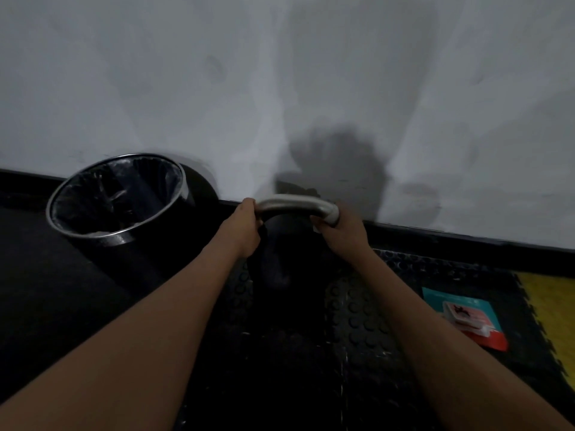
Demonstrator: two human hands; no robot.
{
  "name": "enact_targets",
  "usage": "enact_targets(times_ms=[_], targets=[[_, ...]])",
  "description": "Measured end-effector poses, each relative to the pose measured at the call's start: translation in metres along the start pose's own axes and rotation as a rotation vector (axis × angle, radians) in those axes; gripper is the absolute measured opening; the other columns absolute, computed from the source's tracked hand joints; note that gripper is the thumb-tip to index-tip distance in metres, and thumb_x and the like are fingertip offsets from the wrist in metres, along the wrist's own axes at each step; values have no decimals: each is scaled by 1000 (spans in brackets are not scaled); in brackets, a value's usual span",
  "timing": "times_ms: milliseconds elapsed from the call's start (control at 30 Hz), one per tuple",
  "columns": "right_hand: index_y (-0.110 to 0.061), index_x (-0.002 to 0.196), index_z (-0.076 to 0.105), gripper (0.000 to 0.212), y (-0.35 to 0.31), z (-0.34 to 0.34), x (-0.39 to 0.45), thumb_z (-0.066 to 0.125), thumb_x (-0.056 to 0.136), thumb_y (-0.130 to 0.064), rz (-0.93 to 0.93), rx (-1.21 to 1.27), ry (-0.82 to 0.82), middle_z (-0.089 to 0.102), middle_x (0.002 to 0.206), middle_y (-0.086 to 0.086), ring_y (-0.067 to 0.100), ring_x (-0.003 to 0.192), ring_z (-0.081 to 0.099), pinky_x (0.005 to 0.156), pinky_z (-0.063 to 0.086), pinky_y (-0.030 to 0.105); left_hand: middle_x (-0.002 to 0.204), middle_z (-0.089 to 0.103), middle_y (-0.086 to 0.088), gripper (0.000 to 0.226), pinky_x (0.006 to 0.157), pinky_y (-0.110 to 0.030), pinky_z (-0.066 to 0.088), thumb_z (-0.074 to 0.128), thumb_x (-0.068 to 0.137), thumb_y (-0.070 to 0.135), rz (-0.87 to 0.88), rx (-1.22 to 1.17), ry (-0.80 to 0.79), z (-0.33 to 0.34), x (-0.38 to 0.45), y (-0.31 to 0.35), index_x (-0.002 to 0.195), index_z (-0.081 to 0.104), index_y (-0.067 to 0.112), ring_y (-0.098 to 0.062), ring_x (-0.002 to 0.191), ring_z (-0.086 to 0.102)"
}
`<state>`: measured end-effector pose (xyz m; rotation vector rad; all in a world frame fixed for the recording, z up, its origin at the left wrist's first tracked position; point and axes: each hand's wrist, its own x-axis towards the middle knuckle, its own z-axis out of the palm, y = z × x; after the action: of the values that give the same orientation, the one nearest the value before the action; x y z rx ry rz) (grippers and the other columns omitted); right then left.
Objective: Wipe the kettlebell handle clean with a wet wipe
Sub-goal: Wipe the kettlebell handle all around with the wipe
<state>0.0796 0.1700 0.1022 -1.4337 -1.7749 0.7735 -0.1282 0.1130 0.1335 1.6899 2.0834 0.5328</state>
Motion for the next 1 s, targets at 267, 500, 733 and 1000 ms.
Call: enact_targets(times_ms=[267,500,733,1000], targets=[[-15,83,64,7,21,18,-12,71,84,-12,211,344,-44,64,73,-7,-12,59,58,63,45,10,117,55,-13,24,79,-34,40,49,94,14,0,-22,-12,-1,0,0,116,40,11,-32,96,57],[-21,89,68,56,23,13,6,60,61,-69,199,-17,-51,73,84,0,19,86,68,81,55,41,121,52,-14,25,79,-37,43,47,97,19,11,-15,-16,-2,0,0,119,39,11,-32,95,58],[-27,93,63,47,23,16,7,61,64,-63,147,-18,12,70,81,-2,20,82,68,78,54,41,119,52,-17,24,80,-40,46,46,96,16,8,-43,-11,0,-1,1,118,38,10,-35,94,58],[-21,84,70,31,22,22,-4,76,68,-46,312,268,1,71,78,-1,14,77,66,86,52,41,120,53,-18,24,81,-40,46,48,95,15,7,-40,-25,-2,-2,-1,117,38,11,-36,95,58]])
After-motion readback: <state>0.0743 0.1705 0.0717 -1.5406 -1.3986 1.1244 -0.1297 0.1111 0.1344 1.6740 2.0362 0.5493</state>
